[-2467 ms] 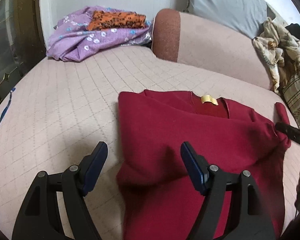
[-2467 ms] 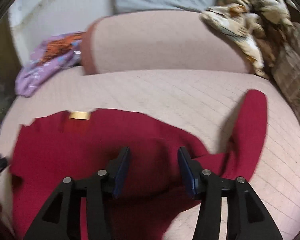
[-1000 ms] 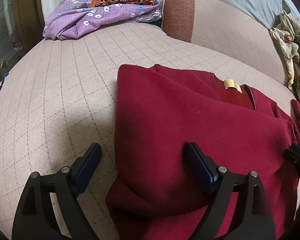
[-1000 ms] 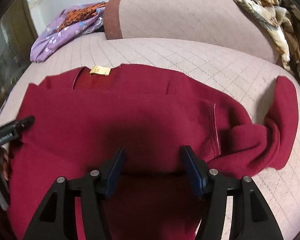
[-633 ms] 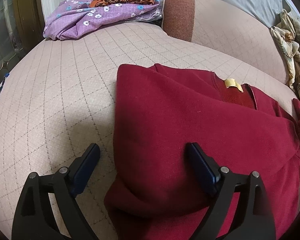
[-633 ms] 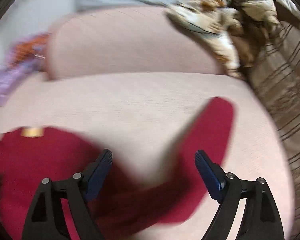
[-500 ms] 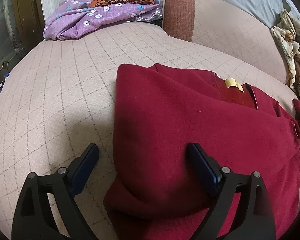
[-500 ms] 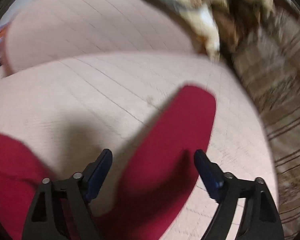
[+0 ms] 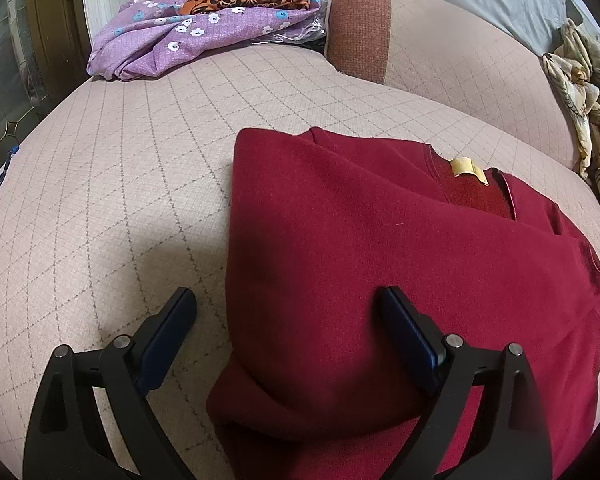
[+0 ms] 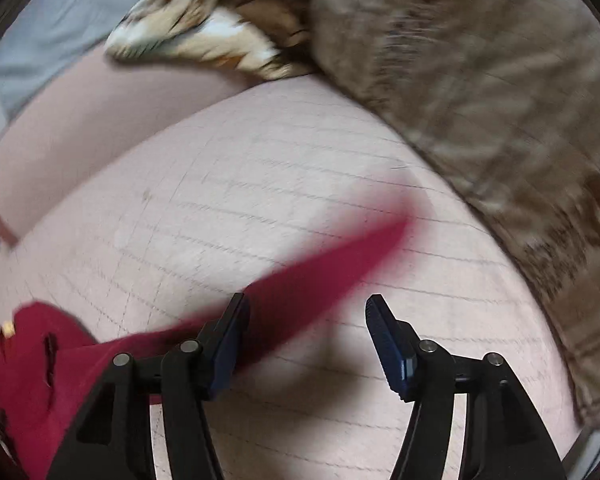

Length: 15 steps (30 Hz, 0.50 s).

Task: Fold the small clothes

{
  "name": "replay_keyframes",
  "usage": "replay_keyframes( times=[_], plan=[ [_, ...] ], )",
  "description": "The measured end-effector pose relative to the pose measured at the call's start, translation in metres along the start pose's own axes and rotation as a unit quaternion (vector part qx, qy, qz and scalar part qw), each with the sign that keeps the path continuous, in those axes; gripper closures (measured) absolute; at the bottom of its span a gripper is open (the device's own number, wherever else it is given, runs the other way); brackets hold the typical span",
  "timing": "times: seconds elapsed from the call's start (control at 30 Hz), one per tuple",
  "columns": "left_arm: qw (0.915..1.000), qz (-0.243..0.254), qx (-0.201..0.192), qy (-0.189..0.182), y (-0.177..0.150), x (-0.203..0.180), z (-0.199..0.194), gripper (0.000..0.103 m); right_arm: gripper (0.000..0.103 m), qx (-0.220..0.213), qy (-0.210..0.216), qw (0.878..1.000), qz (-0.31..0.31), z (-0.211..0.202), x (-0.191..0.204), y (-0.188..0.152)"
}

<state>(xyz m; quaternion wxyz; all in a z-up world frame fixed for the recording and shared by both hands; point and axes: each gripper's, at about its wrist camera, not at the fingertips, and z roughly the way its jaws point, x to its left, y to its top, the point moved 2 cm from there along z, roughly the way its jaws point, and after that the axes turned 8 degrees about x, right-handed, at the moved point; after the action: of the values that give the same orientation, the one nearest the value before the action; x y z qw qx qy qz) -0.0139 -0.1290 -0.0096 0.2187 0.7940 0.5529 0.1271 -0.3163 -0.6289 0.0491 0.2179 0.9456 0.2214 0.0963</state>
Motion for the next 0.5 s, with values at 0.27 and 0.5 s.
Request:
replay_keyframes(
  times=[0.27,0.5],
  plan=[
    [1.0,0.0,0.0,0.0,0.0,0.0,0.0,0.008,0.041,-0.005,0.073,0.997,0.004,-0.018,0.004,0.003],
    [1.0,0.001,0.0,0.002,0.0,0.0,0.0,0.007,0.04,0.042,0.152,0.985,0.07,-0.01,-0.013,-0.022]
  ],
)
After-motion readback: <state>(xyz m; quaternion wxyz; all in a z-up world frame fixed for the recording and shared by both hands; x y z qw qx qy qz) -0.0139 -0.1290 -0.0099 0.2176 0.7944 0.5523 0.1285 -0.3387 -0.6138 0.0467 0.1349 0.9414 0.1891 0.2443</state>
